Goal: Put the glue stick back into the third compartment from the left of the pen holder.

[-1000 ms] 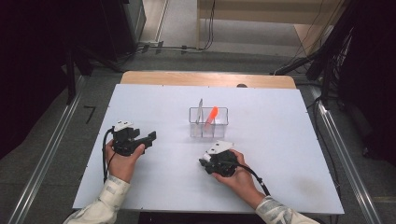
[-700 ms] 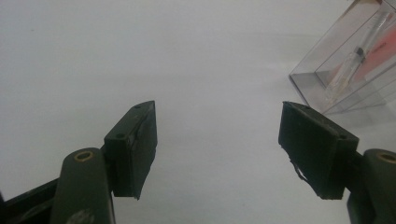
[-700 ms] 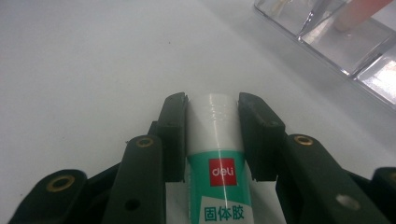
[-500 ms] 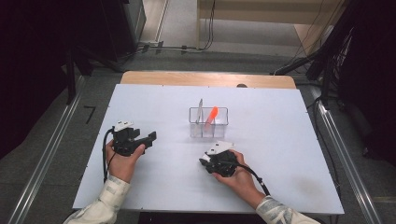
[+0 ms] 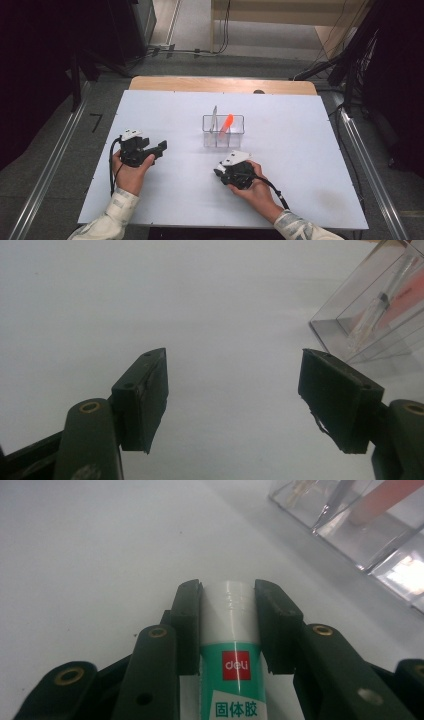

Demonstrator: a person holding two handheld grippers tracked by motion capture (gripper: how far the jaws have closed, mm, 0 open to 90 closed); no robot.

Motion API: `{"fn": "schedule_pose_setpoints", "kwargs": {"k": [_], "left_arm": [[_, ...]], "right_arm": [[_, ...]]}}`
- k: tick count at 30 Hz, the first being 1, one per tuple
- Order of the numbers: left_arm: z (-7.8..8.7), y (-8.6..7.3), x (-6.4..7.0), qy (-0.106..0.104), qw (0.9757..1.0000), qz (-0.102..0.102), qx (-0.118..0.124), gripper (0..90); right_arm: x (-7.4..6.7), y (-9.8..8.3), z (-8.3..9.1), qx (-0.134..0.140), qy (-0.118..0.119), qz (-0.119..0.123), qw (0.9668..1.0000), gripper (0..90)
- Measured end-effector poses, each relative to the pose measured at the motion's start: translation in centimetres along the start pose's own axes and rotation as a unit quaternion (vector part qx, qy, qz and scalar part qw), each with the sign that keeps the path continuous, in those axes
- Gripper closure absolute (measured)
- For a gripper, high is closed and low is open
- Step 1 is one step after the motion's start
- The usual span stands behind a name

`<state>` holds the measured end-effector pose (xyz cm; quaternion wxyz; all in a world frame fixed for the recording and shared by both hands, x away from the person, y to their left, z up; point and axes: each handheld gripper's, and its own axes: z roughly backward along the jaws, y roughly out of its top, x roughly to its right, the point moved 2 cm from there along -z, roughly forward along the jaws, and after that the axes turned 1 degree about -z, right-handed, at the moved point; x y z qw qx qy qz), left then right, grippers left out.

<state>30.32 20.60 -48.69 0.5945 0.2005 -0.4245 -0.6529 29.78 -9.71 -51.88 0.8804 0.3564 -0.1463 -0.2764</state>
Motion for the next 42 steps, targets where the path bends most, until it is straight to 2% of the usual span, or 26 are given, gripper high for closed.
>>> {"fn": "schedule_pose_setpoints", "kwargs": {"k": [6, 16, 26, 42], "left_arm": [[0.0, 0.0, 0.0, 0.0, 1.0, 0.0, 0.0, 28.6], [0.0, 0.0, 0.0, 0.001, 1.0, -0.001, -0.001, 28.6], [-0.1, 0.0, 0.0, 0.002, 1.0, -0.001, -0.001, 28.6], [-0.1, 0.0, 0.0, 0.002, 1.0, -0.001, -0.001, 28.6]], "right_arm": [[0.6, 0.5, 0.9, 0.016, -0.001, -0.019, 0.9997, 63.1], [1.7, 1.4, 2.3, 0.045, -0.002, -0.036, 0.9984, 63.1], [3.6, 2.7, 4.2, 0.079, -0.013, -0.068, 0.9945, 63.1], [4.9, 3.8, 4.7, 0.097, -0.023, -0.09, 0.9909, 63.1]]}}
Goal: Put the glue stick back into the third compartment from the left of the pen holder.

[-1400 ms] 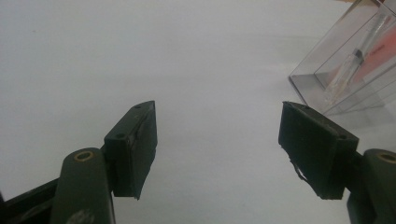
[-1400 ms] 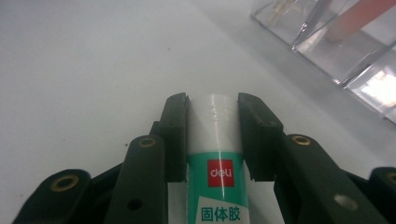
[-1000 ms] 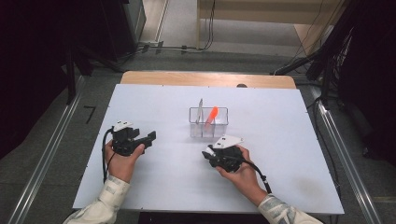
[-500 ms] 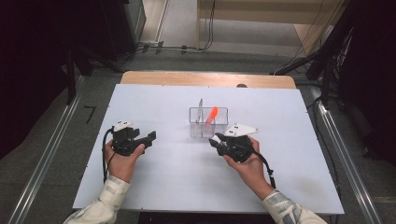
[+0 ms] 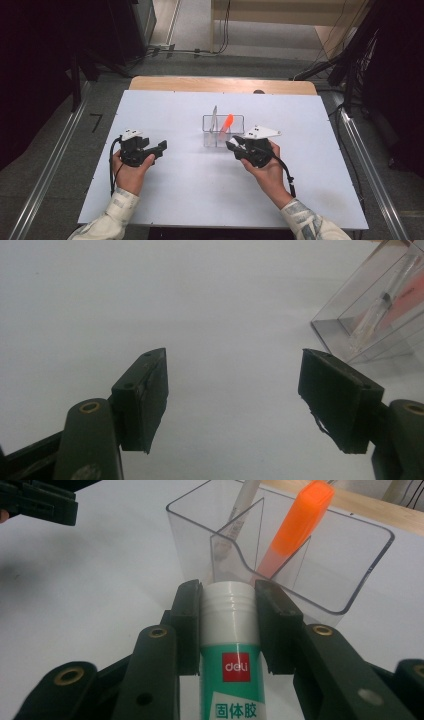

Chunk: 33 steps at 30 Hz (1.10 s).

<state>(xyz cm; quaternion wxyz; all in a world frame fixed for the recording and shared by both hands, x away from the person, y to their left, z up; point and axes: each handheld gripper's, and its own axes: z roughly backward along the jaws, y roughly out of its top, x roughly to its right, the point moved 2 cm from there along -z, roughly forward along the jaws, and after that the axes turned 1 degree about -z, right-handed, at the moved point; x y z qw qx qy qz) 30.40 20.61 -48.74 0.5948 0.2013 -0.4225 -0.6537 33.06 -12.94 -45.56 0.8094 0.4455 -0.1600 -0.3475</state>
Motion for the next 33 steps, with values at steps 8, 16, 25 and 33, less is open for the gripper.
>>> {"fn": "schedule_pose_setpoints", "kwargs": {"k": [8, 16, 25, 33], "left_arm": [[0.0, 0.0, 0.0, 0.0, 1.0, 0.0, -0.001, 28.6], [-0.1, 0.0, -0.1, 0.002, 1.0, 0.002, -0.002, 28.6], [-0.1, 0.0, -0.1, 0.001, 1.0, 0.003, -0.002, 28.6], [-0.1, 0.0, -0.1, -0.001, 1.0, 0.004, 0.0, 28.6]], "right_arm": [[0.6, 0.9, 0.0, 0.012, -0.006, -0.009, 0.9999, 63.1], [1.2, 1.9, -0.2, 0.024, -0.013, -0.016, 0.9995, 63.1], [2.0, 2.8, -0.5, 0.032, -0.021, -0.026, 0.9989, 63.1], [2.3, 3.7, -0.9, 0.042, -0.025, -0.032, 0.9983, 63.1]]}}
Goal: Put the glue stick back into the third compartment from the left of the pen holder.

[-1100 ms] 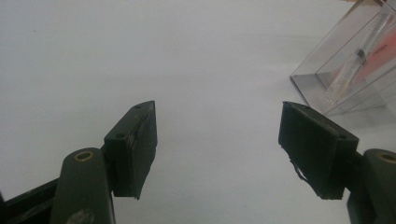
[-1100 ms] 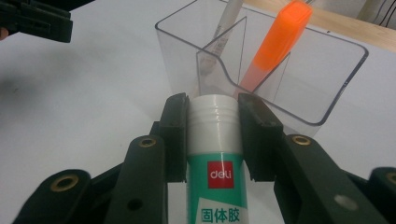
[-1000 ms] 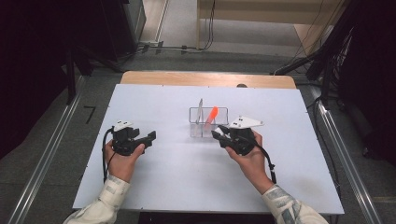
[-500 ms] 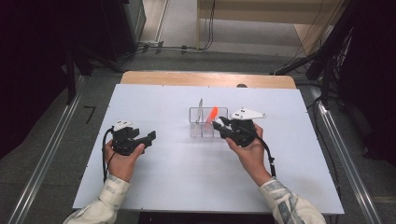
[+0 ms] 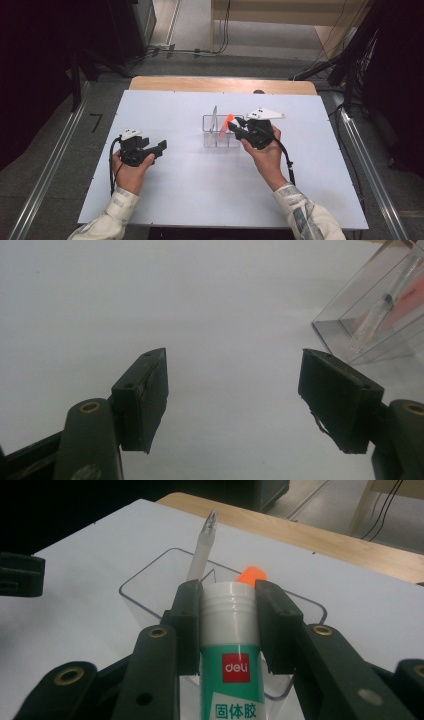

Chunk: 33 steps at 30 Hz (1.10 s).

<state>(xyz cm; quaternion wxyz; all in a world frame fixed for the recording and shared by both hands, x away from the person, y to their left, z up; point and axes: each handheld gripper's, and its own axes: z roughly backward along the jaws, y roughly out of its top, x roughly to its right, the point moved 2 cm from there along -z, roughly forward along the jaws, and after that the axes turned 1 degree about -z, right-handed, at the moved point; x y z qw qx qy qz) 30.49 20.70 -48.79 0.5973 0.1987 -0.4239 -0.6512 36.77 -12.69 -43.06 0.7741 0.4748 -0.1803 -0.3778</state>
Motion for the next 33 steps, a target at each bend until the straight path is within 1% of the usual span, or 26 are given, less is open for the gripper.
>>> {"fn": "schedule_pose_setpoints", "kwargs": {"k": [5, 15, 16, 20, 27, 33], "left_arm": [[0.0, 0.0, 0.0, -0.001, 1.0, 0.0, 0.0, 28.6], [0.0, 0.0, 0.0, -0.001, 1.0, 0.001, 0.001, 28.6], [0.0, 0.0, 0.0, -0.001, 1.0, 0.001, 0.001, 28.6], [0.0, 0.0, 0.0, -0.001, 1.0, 0.0, 0.001, 28.6], [0.0, 0.0, 0.0, 0.0, 1.0, 0.0, 0.001, 28.6], [0.1, 0.1, -0.1, 0.0, 1.0, 0.001, 0.002, 28.6]], "right_arm": [[0.2, 0.3, -0.4, 0.002, -0.006, -0.003, 1.0, 63.1], [0.9, 0.8, -0.5, 0.006, -0.018, -0.014, 0.9997, 63.1], [1.0, 0.9, -0.6, 0.008, -0.019, -0.012, 0.9997, 63.1], [1.3, 1.3, -0.7, 0.011, -0.025, -0.014, 0.9995, 63.1], [1.6, 2.1, -1.5, 0.017, -0.035, -0.024, 0.999, 63.1], [2.1, 2.9, -2.3, 0.02, -0.044, -0.037, 0.9981, 63.1]]}}
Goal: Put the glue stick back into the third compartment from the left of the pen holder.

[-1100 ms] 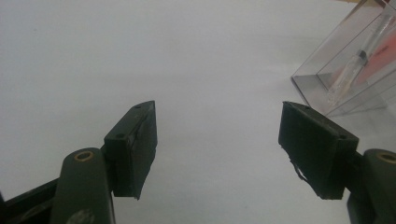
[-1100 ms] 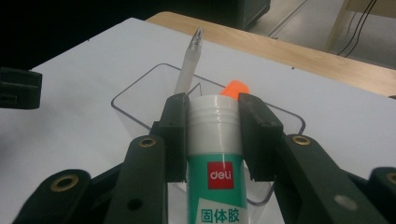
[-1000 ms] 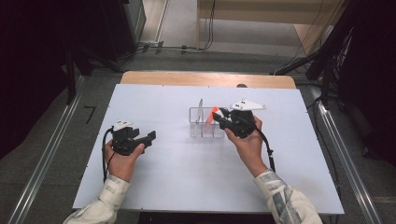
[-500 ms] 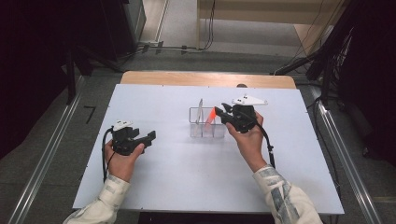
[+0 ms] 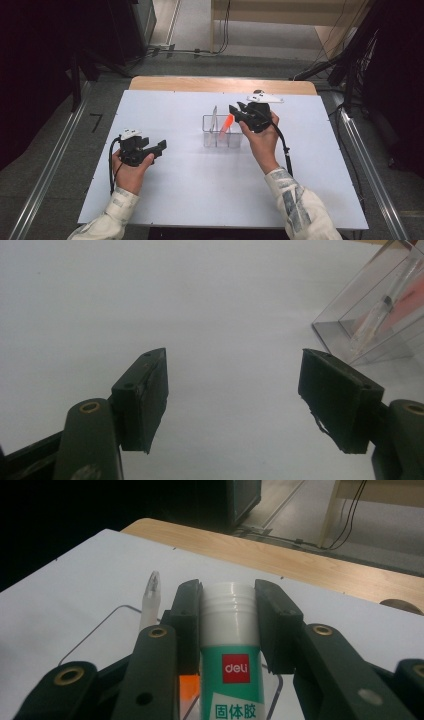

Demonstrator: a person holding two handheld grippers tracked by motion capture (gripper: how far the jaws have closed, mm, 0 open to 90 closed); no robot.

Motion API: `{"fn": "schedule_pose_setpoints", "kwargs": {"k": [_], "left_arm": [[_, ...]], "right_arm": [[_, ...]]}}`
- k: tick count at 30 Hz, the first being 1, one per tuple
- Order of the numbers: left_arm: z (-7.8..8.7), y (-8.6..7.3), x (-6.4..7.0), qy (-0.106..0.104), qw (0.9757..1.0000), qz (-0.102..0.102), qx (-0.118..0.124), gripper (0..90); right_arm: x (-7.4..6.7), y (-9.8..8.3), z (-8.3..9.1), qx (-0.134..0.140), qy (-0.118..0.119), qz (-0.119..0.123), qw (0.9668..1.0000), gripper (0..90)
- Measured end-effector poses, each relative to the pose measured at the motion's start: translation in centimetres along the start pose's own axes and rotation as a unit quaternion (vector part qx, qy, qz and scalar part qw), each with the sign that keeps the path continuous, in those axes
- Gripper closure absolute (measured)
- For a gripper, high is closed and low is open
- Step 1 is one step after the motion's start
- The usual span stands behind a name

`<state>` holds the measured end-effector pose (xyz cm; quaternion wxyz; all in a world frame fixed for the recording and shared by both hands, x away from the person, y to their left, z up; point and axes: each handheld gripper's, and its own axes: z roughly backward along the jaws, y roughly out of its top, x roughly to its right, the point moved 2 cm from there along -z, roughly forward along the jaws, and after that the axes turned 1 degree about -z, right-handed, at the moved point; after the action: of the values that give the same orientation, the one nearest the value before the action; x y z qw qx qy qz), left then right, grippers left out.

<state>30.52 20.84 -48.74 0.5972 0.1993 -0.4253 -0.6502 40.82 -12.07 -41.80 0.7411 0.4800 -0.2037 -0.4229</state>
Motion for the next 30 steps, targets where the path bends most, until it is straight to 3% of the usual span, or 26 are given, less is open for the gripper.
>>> {"fn": "schedule_pose_setpoints", "kwargs": {"k": [15, 30], "left_arm": [[0.1, 0.0, -0.1, 0.0, 1.0, 0.0, 0.0, 28.6], [0.1, 0.1, -0.1, -0.001, 1.0, 0.002, 0.003, 28.6]], "right_arm": [[0.5, 0.4, -1.7, -0.012, -0.017, -0.005, 0.9998, 63.1], [0.3, 1.0, -2.5, -0.007, -0.017, -0.014, 0.9997, 63.0]]}}
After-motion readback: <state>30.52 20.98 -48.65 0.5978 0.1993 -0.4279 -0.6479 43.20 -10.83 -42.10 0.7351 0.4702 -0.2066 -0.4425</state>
